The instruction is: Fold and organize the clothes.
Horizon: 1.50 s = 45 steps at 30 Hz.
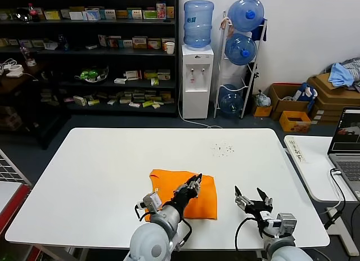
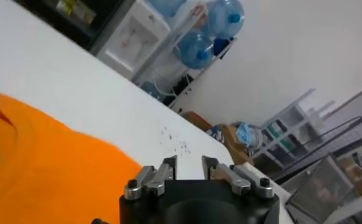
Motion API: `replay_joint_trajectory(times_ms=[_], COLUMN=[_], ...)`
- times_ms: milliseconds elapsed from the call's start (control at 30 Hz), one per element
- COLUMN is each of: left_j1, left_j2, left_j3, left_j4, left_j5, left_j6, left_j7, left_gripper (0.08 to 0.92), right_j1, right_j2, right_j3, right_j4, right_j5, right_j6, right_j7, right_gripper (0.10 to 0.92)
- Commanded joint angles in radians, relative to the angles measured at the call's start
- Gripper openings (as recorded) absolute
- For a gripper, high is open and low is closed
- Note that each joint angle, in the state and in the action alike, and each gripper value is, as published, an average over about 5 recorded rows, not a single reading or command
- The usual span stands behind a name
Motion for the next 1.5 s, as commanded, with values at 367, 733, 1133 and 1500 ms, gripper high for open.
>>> replay_joint_trajectory(times_ms=[367, 733, 1133, 1500], left_j1=[0.548, 0.547, 0.558, 0.572], left_j2=[0.103, 0.004, 0.043, 0.039], left_j3=[-0.745, -0.752, -0.724, -0.711], left_j4=[0.182, 0.136, 0.124, 0.124], left_j5=[0.467, 0.434, 0.41, 0.419], left_j6=[-0.903, -0.902, -0.911, -0.912], left_j7=[0.656, 0.67, 0.644, 0.656], left_gripper=[0.714, 0.822, 0.823, 0.823], right_j1=[-0.288, -0.34, -0.321, -0.313], right_j2=[0.134, 0.228, 0.22, 0.205], right_j3=[0.292, 0.327, 0.333, 0.338], right_j4=[0.054, 0.062, -0.007, -0.029], right_j5=[-0.275, -0.347, -0.3, -0.272], right_j6=[0.59, 0.702, 0.697, 0.694], right_j7=[-0.358, -0.352, -0.347, -0.349], right_gripper=[0.823, 0.823, 0.823, 0.823])
